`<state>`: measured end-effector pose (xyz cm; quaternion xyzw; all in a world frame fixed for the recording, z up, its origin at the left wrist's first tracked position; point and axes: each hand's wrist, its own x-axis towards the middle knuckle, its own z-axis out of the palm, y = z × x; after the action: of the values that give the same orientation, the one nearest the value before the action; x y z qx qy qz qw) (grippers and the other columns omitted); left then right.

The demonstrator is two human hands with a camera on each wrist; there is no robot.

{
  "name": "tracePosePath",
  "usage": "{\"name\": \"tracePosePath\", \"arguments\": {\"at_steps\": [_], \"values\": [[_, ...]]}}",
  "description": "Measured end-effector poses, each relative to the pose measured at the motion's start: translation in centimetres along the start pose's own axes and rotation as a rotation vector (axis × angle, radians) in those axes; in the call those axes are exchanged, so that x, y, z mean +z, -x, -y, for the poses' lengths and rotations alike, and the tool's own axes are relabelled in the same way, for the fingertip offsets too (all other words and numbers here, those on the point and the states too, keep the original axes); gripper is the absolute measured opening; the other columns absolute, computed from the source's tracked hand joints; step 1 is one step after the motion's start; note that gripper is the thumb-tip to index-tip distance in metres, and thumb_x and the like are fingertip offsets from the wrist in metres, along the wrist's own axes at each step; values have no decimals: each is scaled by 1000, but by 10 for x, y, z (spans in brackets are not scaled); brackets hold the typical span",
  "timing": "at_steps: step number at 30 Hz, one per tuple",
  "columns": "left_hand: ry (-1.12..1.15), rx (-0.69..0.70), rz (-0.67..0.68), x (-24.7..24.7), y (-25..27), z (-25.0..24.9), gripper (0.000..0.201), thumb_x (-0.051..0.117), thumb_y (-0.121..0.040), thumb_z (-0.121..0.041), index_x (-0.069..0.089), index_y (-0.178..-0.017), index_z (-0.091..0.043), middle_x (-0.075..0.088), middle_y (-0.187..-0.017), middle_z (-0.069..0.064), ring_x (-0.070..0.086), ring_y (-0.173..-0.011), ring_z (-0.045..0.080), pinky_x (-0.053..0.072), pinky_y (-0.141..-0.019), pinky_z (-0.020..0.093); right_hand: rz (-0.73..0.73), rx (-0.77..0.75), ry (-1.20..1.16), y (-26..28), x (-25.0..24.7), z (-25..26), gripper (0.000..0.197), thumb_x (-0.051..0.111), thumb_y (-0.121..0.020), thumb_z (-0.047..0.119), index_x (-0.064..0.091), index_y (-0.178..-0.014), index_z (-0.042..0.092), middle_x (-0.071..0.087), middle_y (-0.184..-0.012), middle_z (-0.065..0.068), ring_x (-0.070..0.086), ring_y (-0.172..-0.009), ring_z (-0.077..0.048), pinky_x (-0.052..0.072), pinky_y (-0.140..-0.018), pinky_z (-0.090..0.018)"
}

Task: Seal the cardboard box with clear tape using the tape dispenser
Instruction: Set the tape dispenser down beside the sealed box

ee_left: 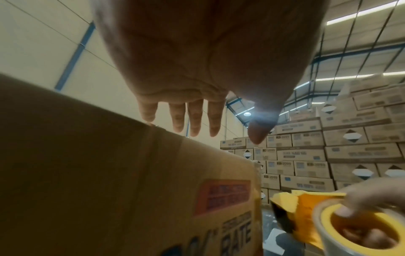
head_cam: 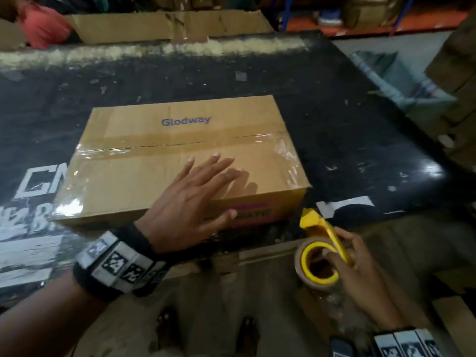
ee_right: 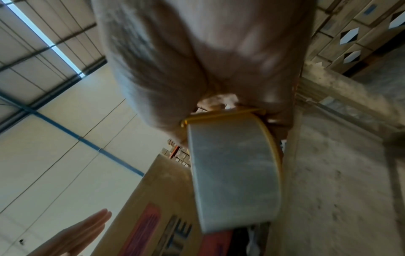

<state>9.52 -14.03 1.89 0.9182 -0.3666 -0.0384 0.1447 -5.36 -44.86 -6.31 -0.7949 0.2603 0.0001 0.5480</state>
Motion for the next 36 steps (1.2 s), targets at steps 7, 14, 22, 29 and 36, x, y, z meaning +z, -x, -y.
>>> {"name": "tracePosePath", "arguments": {"at_steps": [7, 14, 22, 29, 36], "values": [[-198, -99, -23, 42, -49, -41, 76, 29, -96, -64, -11, -157, -46, -7, -171, -7, -7, -158, 18, 10, -127, 52, -171, -103, 240, -116, -20, -6, 53, 69, -81, 35, 65, -132, 23, 64, -122, -18, 51, -122, -35, 42, -106, -43], [-192, -101, -36, 43, -47, -44, 70, 26, -99, -59, -10, -157, -45, -6, -171, -8, -7, -158, 17, 11, -128, 50, -93, -127, 399, -161, -7, -9, 33, 64, -89, 29, 73, -119, 17, 64, -107, -27, 56, -112, -42, 45, -97, -42], [108, -172, -176, 13, -11, -28, 66, 37, -94, -65, 29, -155, -41, 20, -169, -11, 6, -157, 5, 12, -128, 45, -50, -121, 395, -158, -2, -5, 54, 67, -81, 49, 66, -127, 20, 64, -119, -20, 65, -103, -36, 52, -88, -42], [-72, -501, -428, -32, 80, 67, 62, 41, -92, -62, 47, -147, -33, 40, -161, -1, 27, -153, 18, 25, -121, 55, -167, -664, 287, -108, 3, 91, 62, 57, -89, 51, 46, -144, 26, 40, -151, 1, 41, -138, -16, 37, -110, -41], [-49, -644, -160, -14, 115, 122, 88, 15, -85, -84, 5, -160, -38, -7, -170, -11, -13, -157, 7, 5, -129, 41, 165, -694, 902, -103, 51, 128, 92, 14, -80, 86, 8, -159, 38, -3, -169, 12, -9, -155, -14, 19, -121, -53]]}}
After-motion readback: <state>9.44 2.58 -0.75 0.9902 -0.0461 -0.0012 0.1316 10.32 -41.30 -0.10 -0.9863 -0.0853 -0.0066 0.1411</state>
